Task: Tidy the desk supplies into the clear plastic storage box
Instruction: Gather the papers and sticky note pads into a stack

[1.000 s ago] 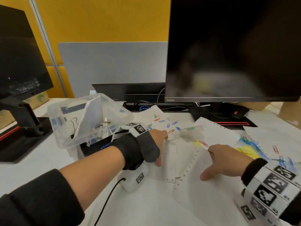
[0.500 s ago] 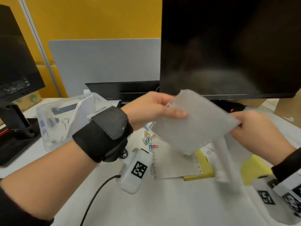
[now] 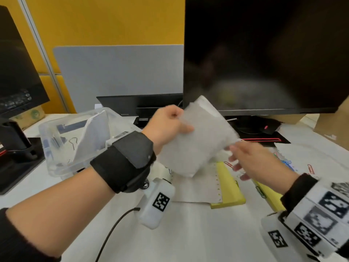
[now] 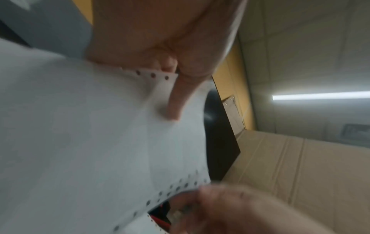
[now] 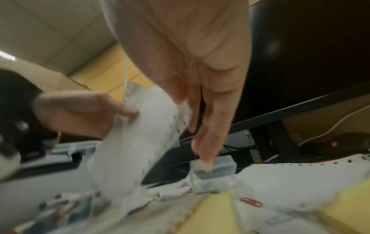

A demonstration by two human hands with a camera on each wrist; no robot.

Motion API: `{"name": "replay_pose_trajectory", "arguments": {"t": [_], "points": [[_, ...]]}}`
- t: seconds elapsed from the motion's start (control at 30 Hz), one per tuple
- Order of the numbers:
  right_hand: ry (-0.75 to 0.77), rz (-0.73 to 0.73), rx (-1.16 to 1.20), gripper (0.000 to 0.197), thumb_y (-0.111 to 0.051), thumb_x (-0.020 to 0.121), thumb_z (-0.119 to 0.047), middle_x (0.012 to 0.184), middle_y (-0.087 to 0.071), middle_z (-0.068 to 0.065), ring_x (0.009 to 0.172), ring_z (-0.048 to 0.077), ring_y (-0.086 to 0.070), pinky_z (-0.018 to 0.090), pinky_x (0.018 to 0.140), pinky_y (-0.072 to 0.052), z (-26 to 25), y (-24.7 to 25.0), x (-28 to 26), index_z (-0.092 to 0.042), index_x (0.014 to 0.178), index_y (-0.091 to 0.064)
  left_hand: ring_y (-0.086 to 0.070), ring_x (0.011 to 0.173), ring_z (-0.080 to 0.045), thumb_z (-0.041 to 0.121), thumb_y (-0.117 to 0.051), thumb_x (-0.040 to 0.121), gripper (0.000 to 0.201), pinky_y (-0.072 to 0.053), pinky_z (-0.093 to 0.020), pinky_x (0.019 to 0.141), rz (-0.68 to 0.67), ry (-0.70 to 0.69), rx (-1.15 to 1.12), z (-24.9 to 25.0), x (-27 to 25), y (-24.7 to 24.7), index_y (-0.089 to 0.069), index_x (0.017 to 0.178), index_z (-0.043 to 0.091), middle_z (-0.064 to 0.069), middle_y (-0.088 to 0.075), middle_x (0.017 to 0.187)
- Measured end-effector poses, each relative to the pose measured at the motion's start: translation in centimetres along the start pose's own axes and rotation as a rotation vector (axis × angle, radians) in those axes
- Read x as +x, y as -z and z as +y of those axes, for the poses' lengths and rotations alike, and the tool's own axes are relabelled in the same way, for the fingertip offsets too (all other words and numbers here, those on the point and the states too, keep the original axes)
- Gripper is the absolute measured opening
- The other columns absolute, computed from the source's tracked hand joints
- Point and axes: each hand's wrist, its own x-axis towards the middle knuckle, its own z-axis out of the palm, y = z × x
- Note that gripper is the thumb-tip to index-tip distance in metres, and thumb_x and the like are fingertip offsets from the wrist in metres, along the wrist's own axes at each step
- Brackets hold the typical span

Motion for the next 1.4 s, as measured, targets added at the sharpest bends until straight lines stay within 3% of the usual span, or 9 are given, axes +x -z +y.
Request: {"name": "replay_pose_trajectory", "arguments": {"t": [0.17,0.33,0.57,0.8,0.97,1.07,1.13,1.23,1.4], "points": [[-0.144,-0.214,-0.556,0.072,-0.049,0.082,-0.062,0.126,-0.05,0.01,0.105,0.023,-0.053,0.028,0.083,-0.041,1.5,-2.9,1.4,-0.008,0.128,-0.045,-0.061,0.101,-0.025,-0.002,-0.066,0.078,0.043,-0.051,-0.043,0.091,0.23,0.002,-0.172,0.2,0.3,1.6,-0.048,0.112,0.018,-0.006,-0.062,0.112],[-0.131,-0.285,-0.629,0.095,-0.063,0.072,-0.062,0.136,-0.03,0.011,0.12,0.026,-0.045,0.032,0.096,-0.041,1.7,-4.2,1.5,-0.008,0.138,-0.023,-0.063,0.104,-0.026,-0.004,-0.06,0.08,0.049,-0.052,-0.039,0.087,0.101,0.082,-0.204,-0.6,0.0,2.0,-0.051,0.126,0.011,-0.006,-0.065,0.117],[-0.14,-0.291,-0.328,0.037,-0.082,0.065,-0.023,0.071,-0.046,-0.003,0.063,0.011,-0.045,0.019,0.05,-0.035,2.3,-1.9,0.9,-0.016,0.073,-0.047,-0.065,0.101,-0.023,-0.01,-0.048,0.085,0.039,-0.052,-0.031,0.082,-0.106,0.133,-0.094,-1.7,-0.9,2.2,-0.06,0.117,0.009,-0.007,-0.068,0.113],[0.096,-0.062,-0.175,0.011,-0.07,0.079,-0.02,0.085,-0.065,0.001,0.076,0.016,-0.059,0.027,0.062,-0.051,0.2,2.3,-1.6,-0.02,0.089,-0.066,-0.07,0.091,-0.021,0.008,-0.073,0.076,0.014,-0.056,-0.037,0.087,-0.434,-0.132,0.378,0.1,-2.1,1.1,-0.075,0.087,0.016,-0.003,-0.074,0.096],[0.343,-0.052,-0.061,0.019,-0.077,0.065,-0.035,0.067,-0.069,0.005,0.059,0.006,-0.055,0.021,0.057,-0.045,-1.9,3.0,-2.5,-0.017,0.072,-0.076,-0.036,0.121,-0.004,0.028,-0.076,0.073,0.017,-0.03,-0.022,0.103,-0.4,-0.52,0.861,1.1,-2.2,-1.6,-0.075,0.09,0.027,0.014,-0.047,0.132],[0.398,0.044,0.054,0.057,-0.064,0.067,-0.056,0.061,-0.054,0.025,0.057,0.031,-0.048,0.036,0.057,-0.041,-1.2,2.7,-1.4,0.0,0.061,-0.066,-0.052,0.098,-0.007,0.022,-0.072,0.077,0.018,-0.04,-0.021,0.089,-0.407,-0.504,0.912,0.9,-1.8,-2.3,-0.073,0.095,0.023,0.006,-0.064,0.106],[0.308,0.15,0.043,0.069,-0.052,0.078,-0.06,0.062,-0.052,0.023,0.057,0.033,-0.049,0.038,0.06,-0.044,0.4,2.8,0.2,0.008,0.068,-0.059,-0.059,0.093,-0.017,0.02,-0.069,0.08,0.015,-0.046,-0.03,0.087,-0.28,-0.522,0.884,0.4,-1.3,-2.1,-0.069,0.094,0.015,-0.001,-0.069,0.095],[0.126,0.155,-0.234,0.036,-0.059,0.085,-0.04,0.104,-0.069,0.01,0.099,0.025,-0.062,0.037,0.089,-0.049,3.9,2.9,2.5,-0.01,0.104,-0.067,-0.06,0.097,-0.024,0.02,-0.064,0.084,0.019,-0.044,-0.031,0.088,-0.093,-0.567,0.846,-0.5,-1.0,-1.2,-0.064,0.1,0.009,-0.005,-0.068,0.099],[-0.047,-0.052,-0.516,0.075,-0.073,0.075,-0.018,0.141,-0.046,0.002,0.129,0.022,-0.041,0.032,0.105,-0.037,6.5,2.8,3.4,-0.02,0.14,-0.036,-0.06,0.089,-0.022,0.015,-0.065,0.084,0.024,-0.043,-0.021,0.075,0.083,-0.764,0.689,-2.5,-1.6,-0.8,-0.053,0.104,0.012,0.002,-0.063,0.098]]}}
